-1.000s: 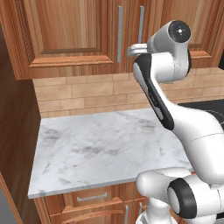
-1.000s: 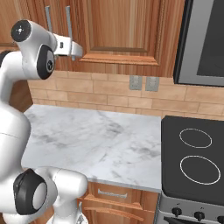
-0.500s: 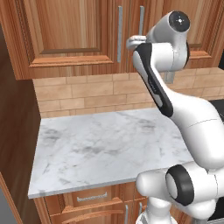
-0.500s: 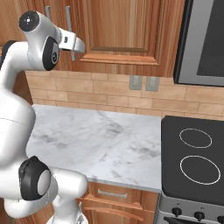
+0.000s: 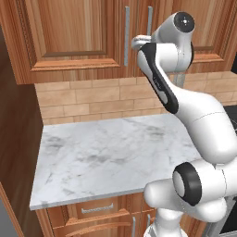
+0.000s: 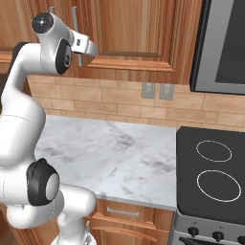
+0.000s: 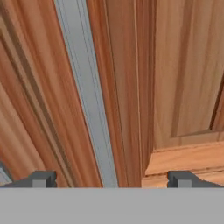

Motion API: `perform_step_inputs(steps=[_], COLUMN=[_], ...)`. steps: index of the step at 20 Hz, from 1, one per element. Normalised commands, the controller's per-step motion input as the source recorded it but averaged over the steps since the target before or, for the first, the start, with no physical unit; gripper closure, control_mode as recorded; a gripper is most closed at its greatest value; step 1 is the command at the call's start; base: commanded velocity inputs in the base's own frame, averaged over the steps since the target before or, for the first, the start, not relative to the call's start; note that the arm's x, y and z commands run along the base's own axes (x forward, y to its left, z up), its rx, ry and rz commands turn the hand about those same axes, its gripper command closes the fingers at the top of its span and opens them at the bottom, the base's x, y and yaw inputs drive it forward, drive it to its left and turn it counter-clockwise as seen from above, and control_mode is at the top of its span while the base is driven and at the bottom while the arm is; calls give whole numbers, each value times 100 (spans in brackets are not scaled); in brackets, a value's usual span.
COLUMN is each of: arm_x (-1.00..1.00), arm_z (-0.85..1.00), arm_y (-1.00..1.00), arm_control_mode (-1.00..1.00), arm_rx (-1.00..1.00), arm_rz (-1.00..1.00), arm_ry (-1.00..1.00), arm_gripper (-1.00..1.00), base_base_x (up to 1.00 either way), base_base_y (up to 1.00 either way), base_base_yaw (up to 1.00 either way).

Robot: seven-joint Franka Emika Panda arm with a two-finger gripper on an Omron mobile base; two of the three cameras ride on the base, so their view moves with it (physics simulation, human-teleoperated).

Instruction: Move the ketchup and shaker from the cabinet to the dining counter.

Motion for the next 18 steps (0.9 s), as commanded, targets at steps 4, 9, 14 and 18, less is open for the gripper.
perform_step_inputs(steps=[4,9,14,18], arm_x=[41,39,37,35], arm_z=[-5,0,-1,-8], arm_y=[0,0,0,0], arm_control_mode=[-100,-100,-100,-100], arm_rx=[4,7,6,4], arm_rz=[0,0,0,0], arm_ry=[-1,0,0,-3], arm_gripper=[-100,-100,-100,100], base_base_x=[0,0,0,0], base_base_y=[0,0,0,0], base_base_yaw=[0,0,0,0])
